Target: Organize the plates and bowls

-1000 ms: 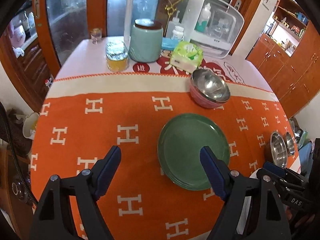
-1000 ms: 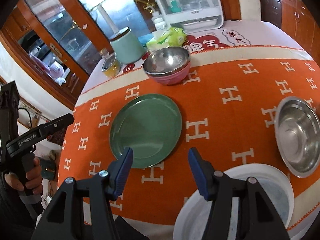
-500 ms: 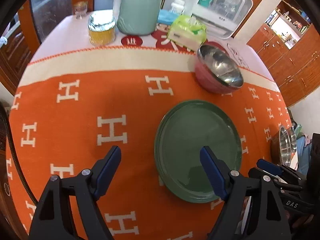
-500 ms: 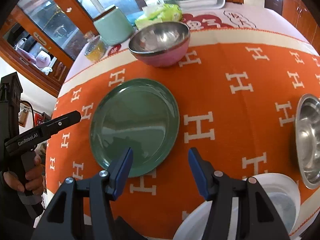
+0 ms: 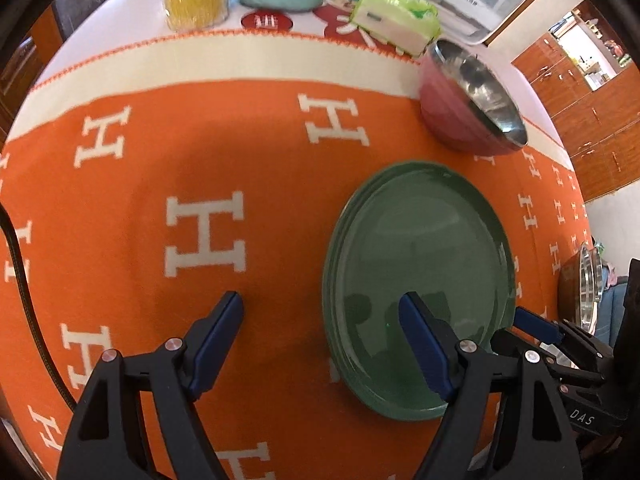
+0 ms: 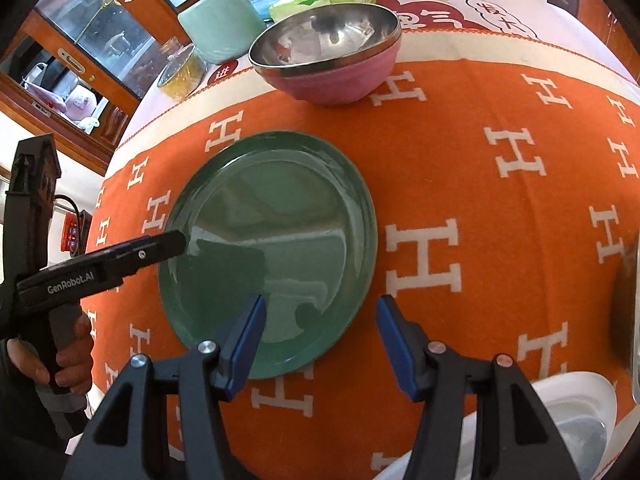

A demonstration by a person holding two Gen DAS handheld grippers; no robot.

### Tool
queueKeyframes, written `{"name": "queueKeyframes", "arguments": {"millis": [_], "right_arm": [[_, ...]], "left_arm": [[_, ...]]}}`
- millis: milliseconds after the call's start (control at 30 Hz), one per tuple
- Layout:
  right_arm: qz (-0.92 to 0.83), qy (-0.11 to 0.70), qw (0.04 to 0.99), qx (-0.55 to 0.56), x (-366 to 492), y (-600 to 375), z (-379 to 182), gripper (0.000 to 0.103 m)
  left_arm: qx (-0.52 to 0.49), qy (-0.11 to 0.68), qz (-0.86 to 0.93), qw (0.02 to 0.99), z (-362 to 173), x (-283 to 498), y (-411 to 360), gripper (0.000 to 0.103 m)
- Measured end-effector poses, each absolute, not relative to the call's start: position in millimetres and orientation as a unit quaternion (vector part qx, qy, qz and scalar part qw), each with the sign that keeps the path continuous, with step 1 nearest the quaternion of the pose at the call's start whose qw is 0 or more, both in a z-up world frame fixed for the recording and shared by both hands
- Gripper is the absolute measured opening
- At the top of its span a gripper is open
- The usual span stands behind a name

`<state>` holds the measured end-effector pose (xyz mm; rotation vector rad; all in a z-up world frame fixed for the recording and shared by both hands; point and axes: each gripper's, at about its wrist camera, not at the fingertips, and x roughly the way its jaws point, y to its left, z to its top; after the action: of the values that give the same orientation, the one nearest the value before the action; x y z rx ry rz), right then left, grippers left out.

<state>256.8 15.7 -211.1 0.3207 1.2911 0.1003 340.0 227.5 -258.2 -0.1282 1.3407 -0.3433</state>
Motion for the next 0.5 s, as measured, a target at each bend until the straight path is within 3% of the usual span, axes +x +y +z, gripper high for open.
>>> {"name": "queueKeyframes", "arguments": {"millis": [67, 267, 500], "right_arm": [[0.045, 0.600, 0.784, 0.152, 257.2, 13.6, -213.9, 0.056], [0.040, 0.603, 0.780, 0.159, 259.8, 12.1, -219.6, 0.041], [0.033, 0.601, 0.782, 0.158, 261.3, 10.5, -220.4, 0.028]], "left_arm": [[-0.057, 0.616, -0.166, 0.768, -258.8, 339.5, 224.8, 0.077], [-0.054, 0.612, -0.176, 0.769, -260.1, 341.4, 215.2, 0.073], [-0.050, 0.606, -0.180, 0.773, -259.3, 341.7, 208.0, 0.050]]}}
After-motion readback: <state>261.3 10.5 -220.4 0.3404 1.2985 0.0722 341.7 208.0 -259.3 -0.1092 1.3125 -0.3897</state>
